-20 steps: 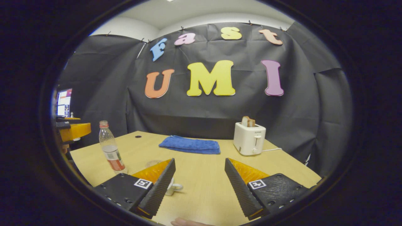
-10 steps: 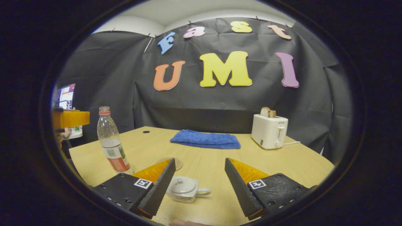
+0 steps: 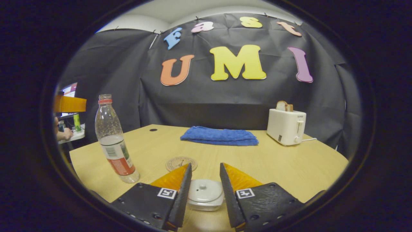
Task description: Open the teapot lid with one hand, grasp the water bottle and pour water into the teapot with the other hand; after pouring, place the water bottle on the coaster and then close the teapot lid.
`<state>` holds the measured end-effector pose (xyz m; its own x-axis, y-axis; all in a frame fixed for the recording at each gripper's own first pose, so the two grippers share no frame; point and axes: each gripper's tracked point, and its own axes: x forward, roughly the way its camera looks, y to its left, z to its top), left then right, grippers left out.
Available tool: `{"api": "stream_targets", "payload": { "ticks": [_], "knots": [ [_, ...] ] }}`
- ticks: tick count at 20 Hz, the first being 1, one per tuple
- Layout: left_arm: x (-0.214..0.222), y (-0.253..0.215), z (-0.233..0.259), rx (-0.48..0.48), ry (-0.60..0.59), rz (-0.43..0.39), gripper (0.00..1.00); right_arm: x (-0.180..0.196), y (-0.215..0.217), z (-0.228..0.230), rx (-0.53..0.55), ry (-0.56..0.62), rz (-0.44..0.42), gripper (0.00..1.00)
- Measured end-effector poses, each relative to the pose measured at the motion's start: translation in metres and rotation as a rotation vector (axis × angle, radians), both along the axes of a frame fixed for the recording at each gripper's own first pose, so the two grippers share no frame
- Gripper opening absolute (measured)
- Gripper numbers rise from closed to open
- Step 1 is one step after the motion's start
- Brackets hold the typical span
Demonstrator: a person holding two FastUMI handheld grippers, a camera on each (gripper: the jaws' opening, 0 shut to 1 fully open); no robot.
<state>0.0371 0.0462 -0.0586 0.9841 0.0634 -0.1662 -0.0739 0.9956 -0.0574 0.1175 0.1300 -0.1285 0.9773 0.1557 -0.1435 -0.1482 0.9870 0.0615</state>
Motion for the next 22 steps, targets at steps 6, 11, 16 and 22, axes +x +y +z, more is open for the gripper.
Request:
{"api": "stream_targets", "payload": {
  "ticks": [6,11,16,22],
  "knots": [
    [0.001,-0.007,-0.002,-0.002,0.002,-0.025,0.99,0.001,0.003,-0.008,0.022,0.023,0.022,0.33],
    [0.004,-0.013,-0.004,-0.038,-0.003,-0.071,0.99,0.002,0.004,-0.008,-0.006,0.016,0.02,0.05],
    [0.002,-0.035,-0.008,-0.108,0.019,-0.15,0.99,-0.004,0.008,0.005,0.016,-0.014,0.028,0.05],
    [0.0,-0.04,-0.014,-0.053,0.007,-0.178,0.99,-0.014,-0.006,0.032,-0.025,-0.093,0.021,0.0]
  ]
}}
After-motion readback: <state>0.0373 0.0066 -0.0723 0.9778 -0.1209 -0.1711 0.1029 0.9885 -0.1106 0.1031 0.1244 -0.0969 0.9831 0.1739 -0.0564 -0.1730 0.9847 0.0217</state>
